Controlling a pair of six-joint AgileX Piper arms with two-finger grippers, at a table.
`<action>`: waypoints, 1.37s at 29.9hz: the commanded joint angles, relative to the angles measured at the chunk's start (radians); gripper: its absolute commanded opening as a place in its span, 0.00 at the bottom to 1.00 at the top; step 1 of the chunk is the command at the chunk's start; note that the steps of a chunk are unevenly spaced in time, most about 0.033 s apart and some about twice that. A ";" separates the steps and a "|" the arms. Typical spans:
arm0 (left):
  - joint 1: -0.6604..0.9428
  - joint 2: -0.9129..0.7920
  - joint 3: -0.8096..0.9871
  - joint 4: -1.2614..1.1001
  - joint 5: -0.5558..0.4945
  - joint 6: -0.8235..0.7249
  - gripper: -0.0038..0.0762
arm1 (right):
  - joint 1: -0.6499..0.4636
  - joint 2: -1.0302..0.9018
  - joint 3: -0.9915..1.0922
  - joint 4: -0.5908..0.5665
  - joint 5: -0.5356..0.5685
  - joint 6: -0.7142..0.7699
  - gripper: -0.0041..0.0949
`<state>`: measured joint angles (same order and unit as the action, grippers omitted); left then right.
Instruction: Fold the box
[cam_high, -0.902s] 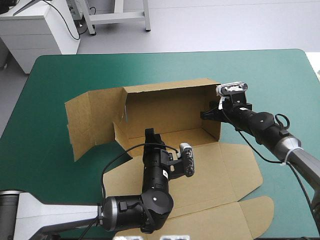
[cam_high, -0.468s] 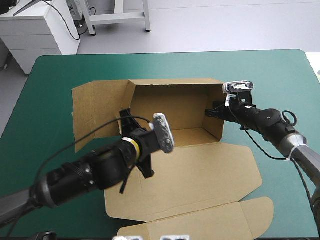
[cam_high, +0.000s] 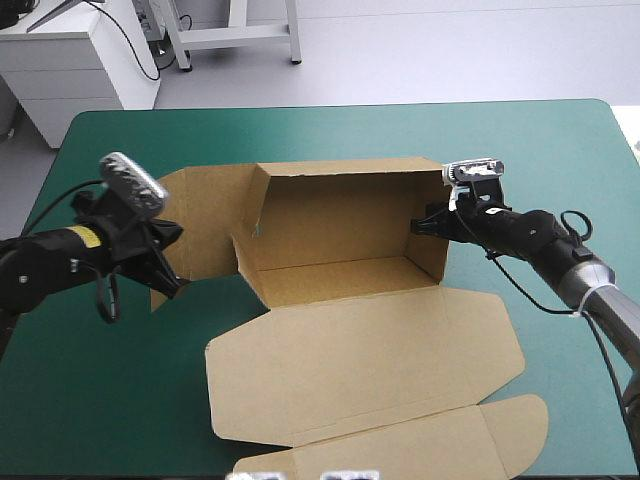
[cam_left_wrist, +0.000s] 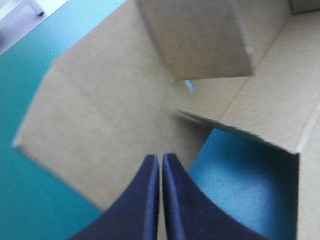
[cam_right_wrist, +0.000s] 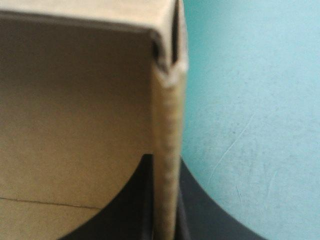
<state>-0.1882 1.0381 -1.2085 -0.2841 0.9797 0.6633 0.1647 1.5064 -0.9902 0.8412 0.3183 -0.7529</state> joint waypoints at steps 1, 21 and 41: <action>0.250 -0.069 0.067 -0.264 -0.062 0.142 0.06 | -0.010 -0.017 -0.060 -0.184 0.067 0.130 0.02; 0.748 0.138 0.224 -0.758 -0.140 0.148 0.06 | -0.012 -0.017 -0.138 -0.434 0.222 0.361 0.02; 0.796 0.321 0.224 -0.950 -0.054 0.251 0.06 | -0.012 0.133 -0.675 -0.589 0.868 0.709 0.03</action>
<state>0.6062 1.3875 -0.9591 -1.1618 0.9254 0.9091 0.1601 1.6640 -1.5534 0.2572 1.1095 -0.0968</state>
